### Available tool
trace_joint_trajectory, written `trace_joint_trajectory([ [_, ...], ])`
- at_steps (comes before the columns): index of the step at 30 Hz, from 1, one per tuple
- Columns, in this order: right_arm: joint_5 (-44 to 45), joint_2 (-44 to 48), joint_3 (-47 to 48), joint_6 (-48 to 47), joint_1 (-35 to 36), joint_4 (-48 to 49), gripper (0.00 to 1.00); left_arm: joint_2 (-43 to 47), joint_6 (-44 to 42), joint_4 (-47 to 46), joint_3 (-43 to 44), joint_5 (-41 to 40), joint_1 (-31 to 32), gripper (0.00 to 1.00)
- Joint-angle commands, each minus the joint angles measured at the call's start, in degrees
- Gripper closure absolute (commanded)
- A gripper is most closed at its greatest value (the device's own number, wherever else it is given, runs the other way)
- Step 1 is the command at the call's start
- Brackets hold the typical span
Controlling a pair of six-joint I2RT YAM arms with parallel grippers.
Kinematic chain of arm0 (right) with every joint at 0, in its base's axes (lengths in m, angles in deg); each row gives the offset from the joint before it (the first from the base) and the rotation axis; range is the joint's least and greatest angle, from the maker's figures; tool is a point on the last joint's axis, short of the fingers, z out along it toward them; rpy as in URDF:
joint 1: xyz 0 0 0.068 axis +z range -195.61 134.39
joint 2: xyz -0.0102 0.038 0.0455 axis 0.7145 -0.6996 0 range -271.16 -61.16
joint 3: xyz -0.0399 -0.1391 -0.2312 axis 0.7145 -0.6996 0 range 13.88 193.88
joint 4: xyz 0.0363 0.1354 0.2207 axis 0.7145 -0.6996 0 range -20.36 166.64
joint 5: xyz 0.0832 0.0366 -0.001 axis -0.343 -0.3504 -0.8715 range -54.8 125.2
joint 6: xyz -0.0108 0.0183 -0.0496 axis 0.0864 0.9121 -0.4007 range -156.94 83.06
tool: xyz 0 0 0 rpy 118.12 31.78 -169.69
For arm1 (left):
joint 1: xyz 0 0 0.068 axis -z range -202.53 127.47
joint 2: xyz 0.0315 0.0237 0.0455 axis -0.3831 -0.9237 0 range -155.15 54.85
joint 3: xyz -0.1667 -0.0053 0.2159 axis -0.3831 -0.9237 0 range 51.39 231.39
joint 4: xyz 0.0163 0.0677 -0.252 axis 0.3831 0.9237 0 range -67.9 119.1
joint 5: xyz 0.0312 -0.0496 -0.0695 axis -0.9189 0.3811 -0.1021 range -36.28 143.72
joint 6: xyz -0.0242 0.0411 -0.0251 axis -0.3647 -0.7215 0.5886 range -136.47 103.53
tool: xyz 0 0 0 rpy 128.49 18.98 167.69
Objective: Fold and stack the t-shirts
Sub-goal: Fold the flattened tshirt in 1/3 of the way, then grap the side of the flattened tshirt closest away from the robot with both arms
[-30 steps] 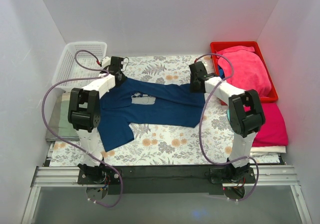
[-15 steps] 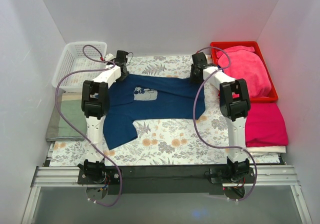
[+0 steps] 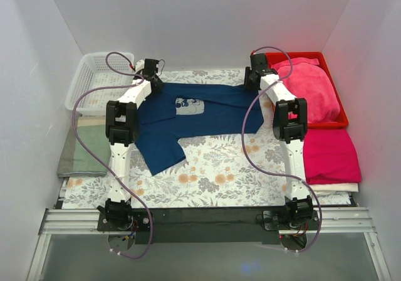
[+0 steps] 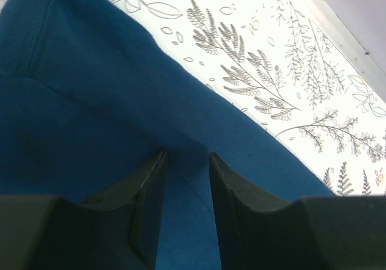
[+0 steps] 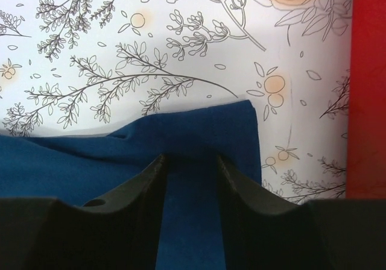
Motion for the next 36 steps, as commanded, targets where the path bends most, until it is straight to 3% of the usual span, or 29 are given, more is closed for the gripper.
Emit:
trace_joint_trajectory([
  [1,-1.0,2.0,2.8,-4.4,-0.6,1.7,0.55,-0.7,-3.9,-1.2,0.4,4.5,-0.3,0.67],
  [8,-1.6,15.3,-3.1,-3.9,-1.0,4.0,0.52,16.5,-6.1,-11.7,-14.2,2.1,0.0,0.55],
  [13,-1.7,24.0,-11.2,-2.6,-0.8,4.4,0.52,27.3,-6.0,-12.7,-24.2,0.1,0.6,0.52],
  [17,-0.7,31.9,-22.3,-1.7,0.3,4.4,0.53,35.4,-2.0,-8.1,-35.8,-1.7,1.6,0.52],
  [25,1.6,51.9,-53.6,0.3,3.2,8.5,0.54,53.3,6.9,-2.1,-61.1,-6.5,8.3,0.52],
  [30,0.8,62.4,-64.5,1.9,4.3,11.1,0.54,66.4,13.9,1.4,-71.7,-8.1,12.4,0.52],
  [36,1.3,65.6,-69.3,2.7,6.2,11.0,0.54,78.0,25.8,12.8,-79.6,-12.9,14.5,0.52],
])
